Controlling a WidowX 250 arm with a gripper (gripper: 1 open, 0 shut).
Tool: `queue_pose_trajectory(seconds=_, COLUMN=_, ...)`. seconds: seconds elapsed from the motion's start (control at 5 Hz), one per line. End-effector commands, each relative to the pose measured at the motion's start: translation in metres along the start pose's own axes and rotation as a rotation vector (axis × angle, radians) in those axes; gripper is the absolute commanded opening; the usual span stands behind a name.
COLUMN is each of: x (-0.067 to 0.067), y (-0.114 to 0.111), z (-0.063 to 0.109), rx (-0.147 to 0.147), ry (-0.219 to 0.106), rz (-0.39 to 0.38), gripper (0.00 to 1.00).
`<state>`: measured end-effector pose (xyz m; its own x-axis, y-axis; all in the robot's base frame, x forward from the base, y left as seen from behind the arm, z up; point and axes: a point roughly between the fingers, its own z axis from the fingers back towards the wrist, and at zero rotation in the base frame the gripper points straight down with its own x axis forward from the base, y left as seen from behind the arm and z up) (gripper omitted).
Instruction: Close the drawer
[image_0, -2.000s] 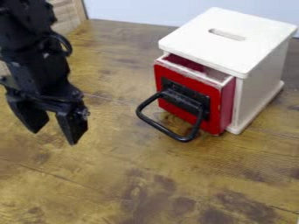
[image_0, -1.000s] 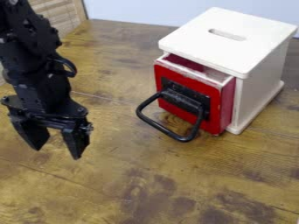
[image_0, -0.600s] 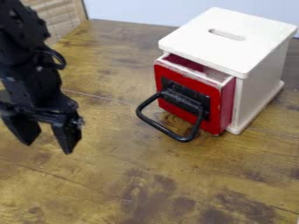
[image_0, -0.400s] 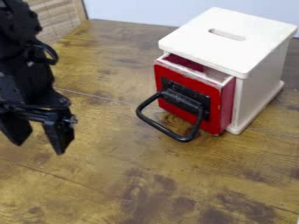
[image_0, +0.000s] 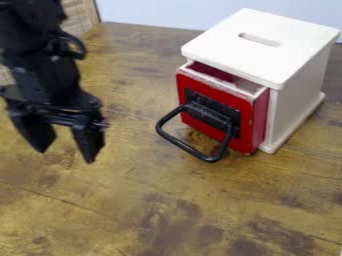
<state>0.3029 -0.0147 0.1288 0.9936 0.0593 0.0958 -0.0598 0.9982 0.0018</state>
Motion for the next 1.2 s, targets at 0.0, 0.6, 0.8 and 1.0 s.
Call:
queue_pose_trajectory(seconds=0.0, x=0.007, y=0.016, z=0.011, rx=-0.017, ry=-0.064, rz=-0.129, gripper=1.00)
queue_pose_trajectory(seconds=0.6, x=0.000, y=0.031, z=0.013, rx=-0.009, ry=-0.079, rz=-0.158, gripper=1.00)
queue_pose_trajectory(seconds=0.8, x=0.001, y=0.036, z=0.005, rx=-0.011, ry=-0.079, rz=-0.152, gripper=1.00)
queue_pose_trajectory(seconds=1.0, x=0.005, y=0.031, z=0.016, rx=-0.016, ry=-0.061, rz=-0.178, gripper=1.00)
